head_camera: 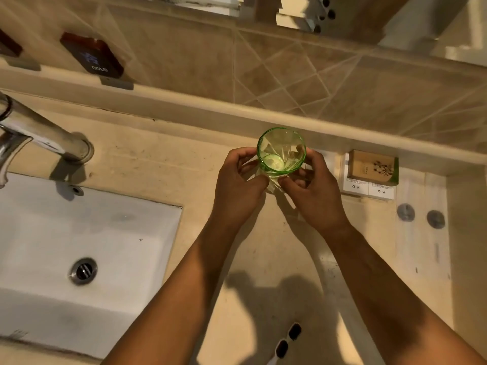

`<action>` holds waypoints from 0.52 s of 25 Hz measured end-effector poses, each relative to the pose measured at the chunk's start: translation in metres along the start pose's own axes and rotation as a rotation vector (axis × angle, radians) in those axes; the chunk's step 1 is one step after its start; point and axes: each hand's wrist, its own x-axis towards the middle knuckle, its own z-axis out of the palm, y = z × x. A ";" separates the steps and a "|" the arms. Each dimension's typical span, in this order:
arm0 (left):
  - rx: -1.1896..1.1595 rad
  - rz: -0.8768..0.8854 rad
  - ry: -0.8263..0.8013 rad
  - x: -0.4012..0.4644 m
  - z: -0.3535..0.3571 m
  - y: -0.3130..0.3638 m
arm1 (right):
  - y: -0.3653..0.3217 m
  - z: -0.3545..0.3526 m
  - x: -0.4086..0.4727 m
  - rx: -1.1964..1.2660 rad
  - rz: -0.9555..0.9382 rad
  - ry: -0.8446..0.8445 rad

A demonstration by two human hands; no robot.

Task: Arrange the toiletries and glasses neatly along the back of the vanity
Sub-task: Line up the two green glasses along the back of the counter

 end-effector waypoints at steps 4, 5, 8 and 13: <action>0.004 0.008 0.005 0.004 0.007 0.002 | -0.002 -0.002 0.007 0.003 0.015 0.017; 0.010 0.005 0.007 0.003 0.008 0.002 | -0.003 -0.002 0.007 0.002 0.016 0.018; 0.002 -0.002 0.007 0.002 0.011 0.003 | -0.004 -0.002 0.010 0.000 0.017 0.025; 0.008 -0.012 0.003 0.003 0.013 0.003 | -0.003 0.000 0.011 -0.012 0.040 0.045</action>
